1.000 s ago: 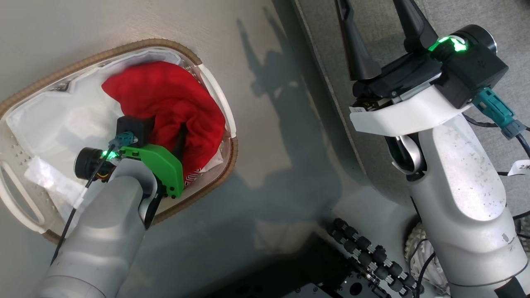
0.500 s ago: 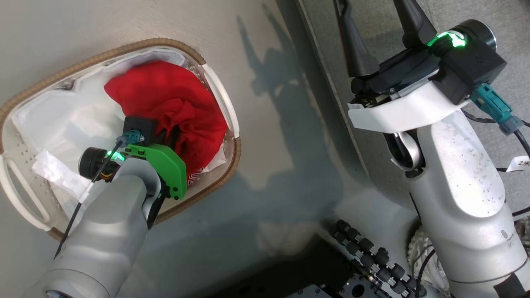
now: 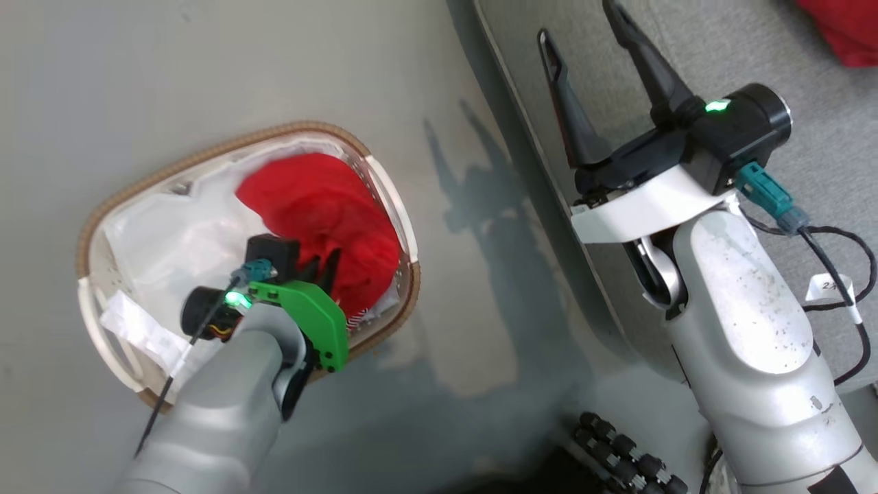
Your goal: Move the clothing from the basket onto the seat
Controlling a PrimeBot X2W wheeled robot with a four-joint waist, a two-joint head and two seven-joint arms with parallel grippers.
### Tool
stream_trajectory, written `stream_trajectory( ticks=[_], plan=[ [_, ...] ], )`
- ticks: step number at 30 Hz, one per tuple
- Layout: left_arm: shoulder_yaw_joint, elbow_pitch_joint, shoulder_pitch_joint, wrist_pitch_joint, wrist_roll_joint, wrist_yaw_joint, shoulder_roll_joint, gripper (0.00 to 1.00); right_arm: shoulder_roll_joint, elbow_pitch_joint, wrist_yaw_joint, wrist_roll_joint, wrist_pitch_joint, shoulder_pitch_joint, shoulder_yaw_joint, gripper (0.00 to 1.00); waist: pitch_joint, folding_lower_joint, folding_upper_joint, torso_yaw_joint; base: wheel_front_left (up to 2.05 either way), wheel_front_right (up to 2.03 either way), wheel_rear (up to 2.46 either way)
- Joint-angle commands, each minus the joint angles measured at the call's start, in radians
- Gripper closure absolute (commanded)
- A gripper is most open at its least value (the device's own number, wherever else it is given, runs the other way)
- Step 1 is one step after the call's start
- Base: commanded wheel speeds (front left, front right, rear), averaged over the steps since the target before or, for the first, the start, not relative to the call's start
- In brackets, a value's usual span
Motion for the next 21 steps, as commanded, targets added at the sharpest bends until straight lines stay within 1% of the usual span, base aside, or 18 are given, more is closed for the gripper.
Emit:
stream_trajectory(
  ticks=[1, 5, 11, 16, 21],
  plan=[
    [0.011, -0.015, 0.028, -0.003, -0.004, -0.003, -0.001, 1.00, -0.003, 0.012, -0.001, -0.006, 0.000, 0.024, 0.002, 0.00, -0.109, 0.0000, 0.0000, 0.045, 0.00, 0.00, 0.00],
    [0.034, -0.053, 0.076, -0.002, 0.019, -0.003, -0.006, 1.00, -0.004, 0.041, -0.001, -0.012, 0.000, 0.057, 0.004, 0.00, -0.184, 0.0000, 0.0000, 0.070, 0.00, 0.00, 0.00],
    [0.099, -0.111, 0.150, -0.002, 0.072, -0.003, -0.016, 1.00, -0.004, 0.087, -0.001, -0.023, 0.000, 0.119, 0.000, 0.00, -0.298, 0.0000, 0.0000, 0.113, 0.00, 0.00, 0.00],
    [0.169, -0.173, 0.210, -0.002, 0.126, -0.003, -0.030, 1.00, -0.004, 0.119, -0.001, -0.037, 0.000, 0.181, -0.008, 0.00, -0.389, 0.0000, 0.0000, 0.157, 0.00, 0.00, 0.00],
    [0.260, -0.240, 0.279, -0.002, 0.194, -0.003, -0.041, 1.00, -0.005, 0.135, -0.001, -0.039, 0.000, 0.245, -0.010, 0.00, -0.472, 0.0000, 0.0000, 0.194, 0.00, 0.00, 0.00]
  ],
)
